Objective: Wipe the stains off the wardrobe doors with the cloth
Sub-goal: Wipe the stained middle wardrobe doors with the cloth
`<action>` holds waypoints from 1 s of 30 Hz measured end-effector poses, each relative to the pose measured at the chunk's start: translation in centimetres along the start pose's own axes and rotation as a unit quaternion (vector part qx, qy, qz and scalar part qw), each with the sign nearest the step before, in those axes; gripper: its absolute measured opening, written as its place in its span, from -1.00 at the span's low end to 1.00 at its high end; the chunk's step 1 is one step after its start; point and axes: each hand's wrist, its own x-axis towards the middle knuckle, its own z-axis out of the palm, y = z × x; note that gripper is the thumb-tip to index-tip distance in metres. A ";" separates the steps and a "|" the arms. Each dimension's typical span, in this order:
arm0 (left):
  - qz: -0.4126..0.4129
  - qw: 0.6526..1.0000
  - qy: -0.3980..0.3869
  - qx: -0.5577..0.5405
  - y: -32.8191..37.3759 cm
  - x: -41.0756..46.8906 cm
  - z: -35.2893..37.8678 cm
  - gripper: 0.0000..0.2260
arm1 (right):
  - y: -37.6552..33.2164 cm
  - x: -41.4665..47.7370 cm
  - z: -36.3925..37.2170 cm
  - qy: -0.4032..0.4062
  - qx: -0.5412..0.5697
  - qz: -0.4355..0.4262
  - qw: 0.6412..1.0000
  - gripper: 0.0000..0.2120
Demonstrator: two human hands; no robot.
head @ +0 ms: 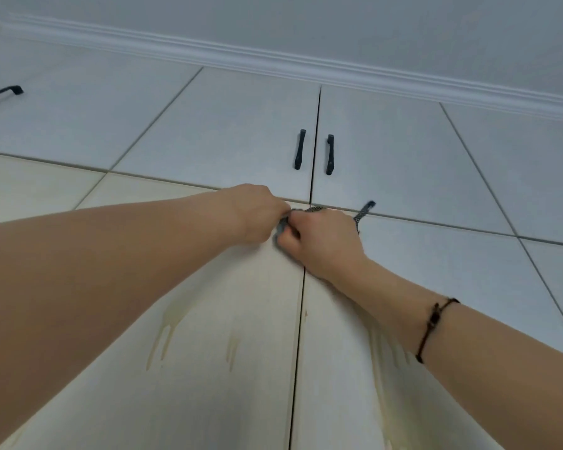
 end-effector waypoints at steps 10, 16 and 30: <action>-0.023 1.000 0.010 0.008 2.5 0.0 0.5 -0.83 | -0.7 -2.0 -0.2 -0.017 0.010 0.005 1.000 -0.67; -0.040 0.999 0.021 0.008 2.9 -0.4 1.0 -0.79 | 3.1 2.9 -1.0 0.025 0.010 0.174 0.984 -0.79; -0.036 0.998 0.039 0.017 4.1 -0.4 1.2 -0.71 | 0.2 -4.1 -1.7 -0.036 0.007 0.005 0.999 -0.70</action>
